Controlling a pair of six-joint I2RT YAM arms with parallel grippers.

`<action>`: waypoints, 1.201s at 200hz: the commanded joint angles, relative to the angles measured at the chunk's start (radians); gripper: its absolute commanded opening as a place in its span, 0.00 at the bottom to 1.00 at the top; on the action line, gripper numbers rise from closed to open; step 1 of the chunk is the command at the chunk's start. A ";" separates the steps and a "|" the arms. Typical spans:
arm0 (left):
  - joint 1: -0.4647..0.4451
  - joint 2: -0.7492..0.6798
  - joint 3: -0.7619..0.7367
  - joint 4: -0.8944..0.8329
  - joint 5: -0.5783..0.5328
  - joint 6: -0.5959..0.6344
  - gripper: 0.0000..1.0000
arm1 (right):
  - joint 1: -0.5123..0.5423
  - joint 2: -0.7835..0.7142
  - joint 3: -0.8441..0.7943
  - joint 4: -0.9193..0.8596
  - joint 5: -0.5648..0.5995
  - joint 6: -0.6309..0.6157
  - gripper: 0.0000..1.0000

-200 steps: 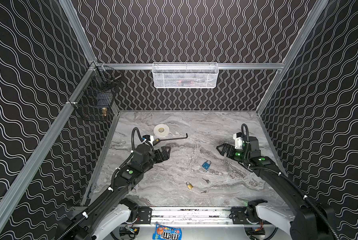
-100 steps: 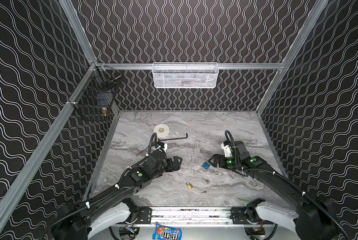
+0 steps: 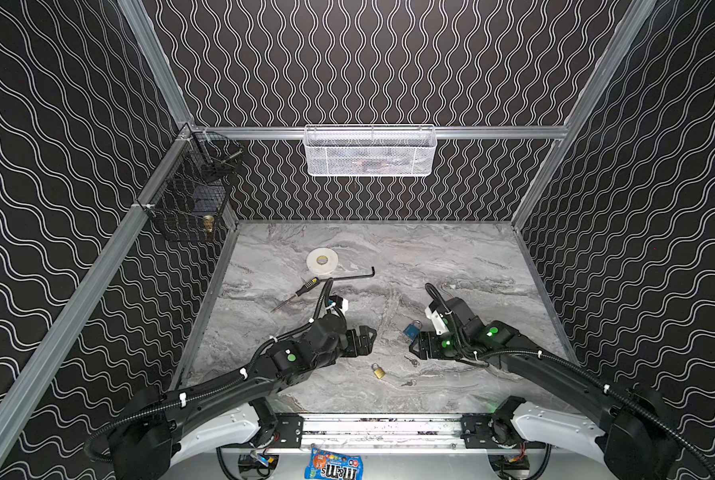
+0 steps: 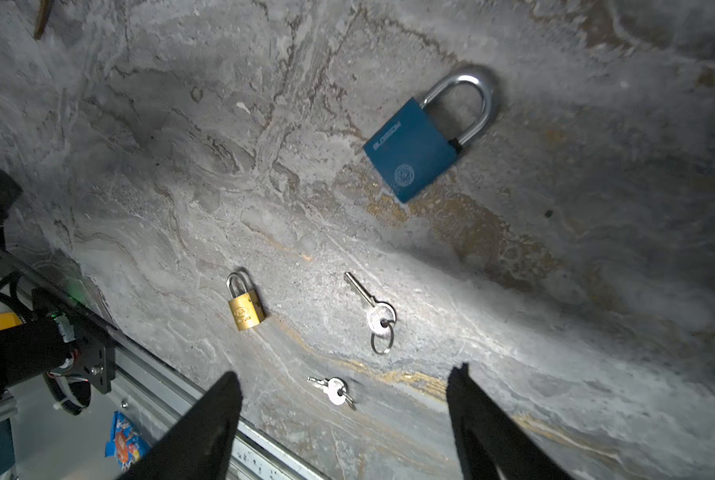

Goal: Unlock with the key

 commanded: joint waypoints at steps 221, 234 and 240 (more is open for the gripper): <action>-0.005 -0.064 -0.061 -0.058 -0.031 -0.073 0.99 | 0.325 0.203 -0.054 0.042 0.150 0.201 0.34; -0.005 -0.062 -0.061 -0.063 -0.033 -0.073 0.99 | 0.324 0.207 -0.050 0.042 0.152 0.198 0.31; -0.005 -0.062 -0.061 -0.063 -0.033 -0.074 0.99 | 0.325 0.209 -0.050 0.044 0.152 0.196 0.31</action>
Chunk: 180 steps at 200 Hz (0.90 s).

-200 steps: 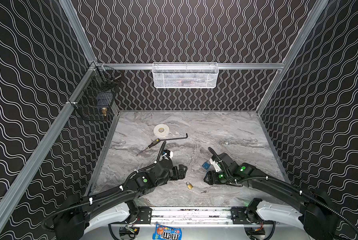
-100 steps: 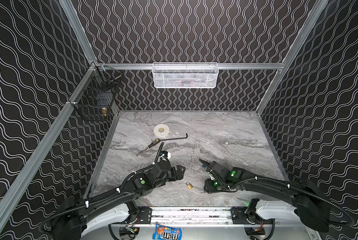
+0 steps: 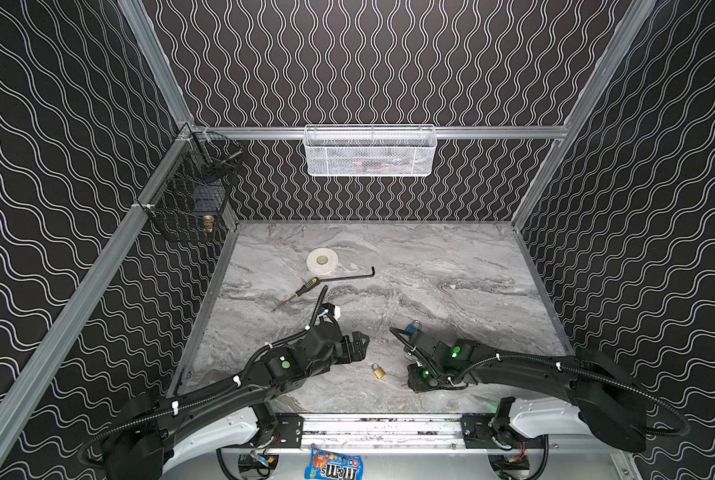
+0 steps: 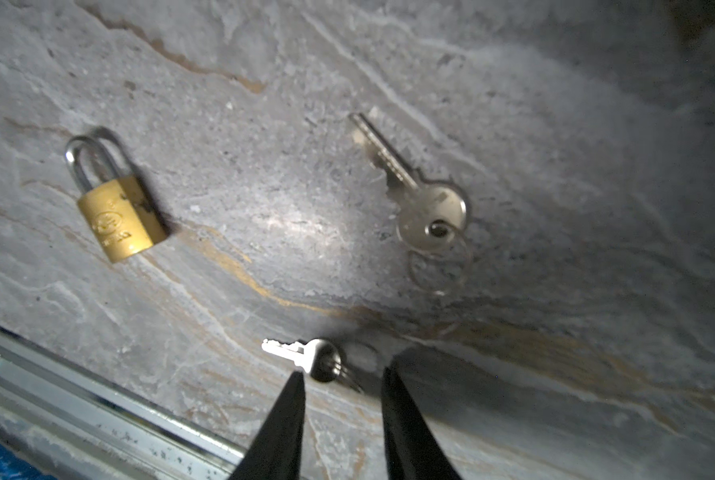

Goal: Unlock with the key

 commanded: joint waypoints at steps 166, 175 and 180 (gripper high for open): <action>-0.001 -0.022 -0.005 -0.021 -0.014 -0.016 0.99 | 0.002 -0.007 -0.022 0.057 0.000 0.024 0.11; -0.001 -0.026 -0.001 -0.025 -0.012 -0.016 0.99 | 0.003 -0.014 -0.023 0.059 0.003 0.029 0.10; -0.001 -0.028 0.001 -0.025 -0.011 -0.015 0.99 | 0.003 -0.017 -0.023 0.061 0.005 0.031 0.09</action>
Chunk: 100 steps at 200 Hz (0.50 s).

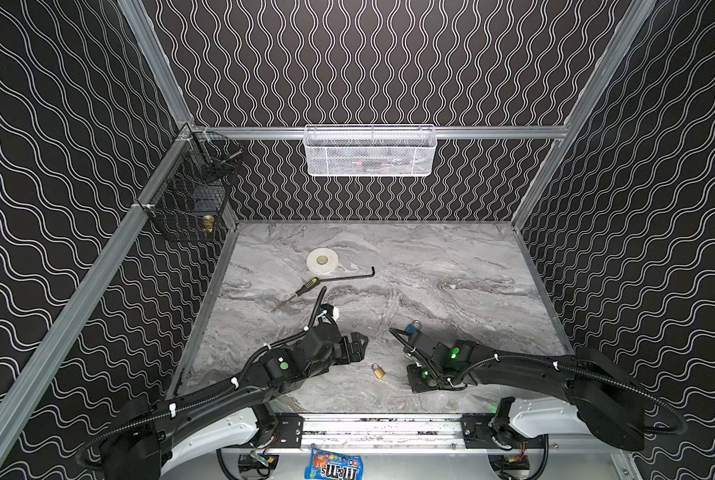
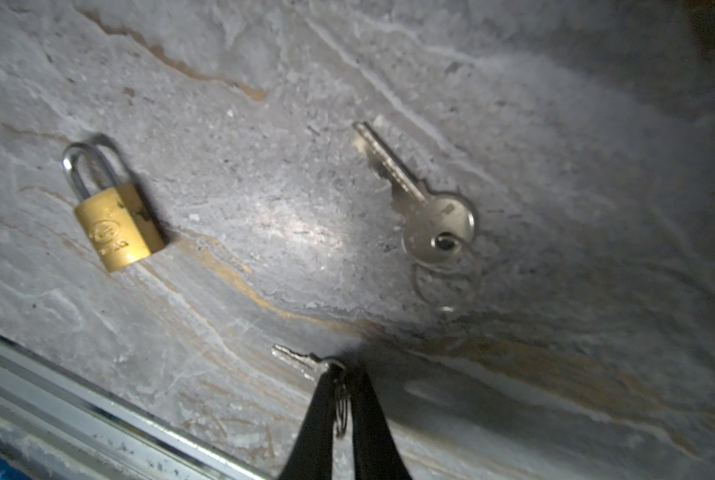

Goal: Unlock with the key

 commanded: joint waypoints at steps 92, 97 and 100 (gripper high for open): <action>-0.001 -0.053 0.011 0.050 0.008 -0.059 0.99 | 0.001 -0.085 0.016 0.081 0.018 0.055 0.00; -0.001 -0.053 0.013 0.058 0.012 -0.063 0.99 | 0.001 -0.091 0.018 0.091 0.019 0.052 0.00; -0.001 -0.053 0.013 0.063 0.014 -0.063 0.99 | 0.000 -0.094 0.017 0.096 0.022 0.051 0.00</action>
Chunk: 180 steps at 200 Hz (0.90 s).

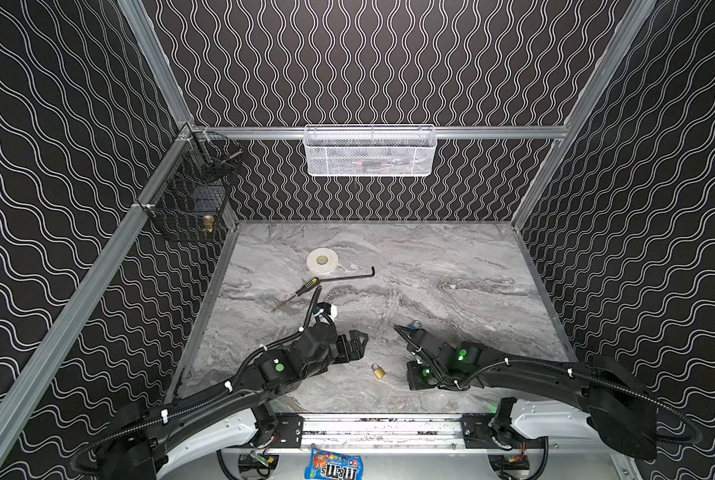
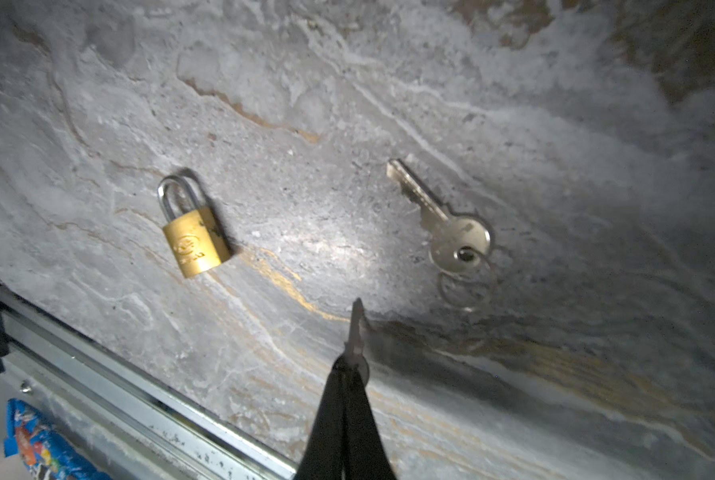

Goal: Unlock with the key

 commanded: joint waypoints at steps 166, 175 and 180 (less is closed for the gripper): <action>0.114 0.030 0.028 0.216 0.165 -0.256 0.99 | 0.000 -0.138 0.137 0.256 0.105 -0.125 0.00; 0.126 0.039 0.008 0.268 0.184 -0.288 0.99 | -0.001 -0.144 0.136 0.273 0.108 -0.137 0.00; 0.132 0.046 0.001 0.292 0.193 -0.306 0.99 | -0.001 -0.148 0.133 0.287 0.112 -0.142 0.00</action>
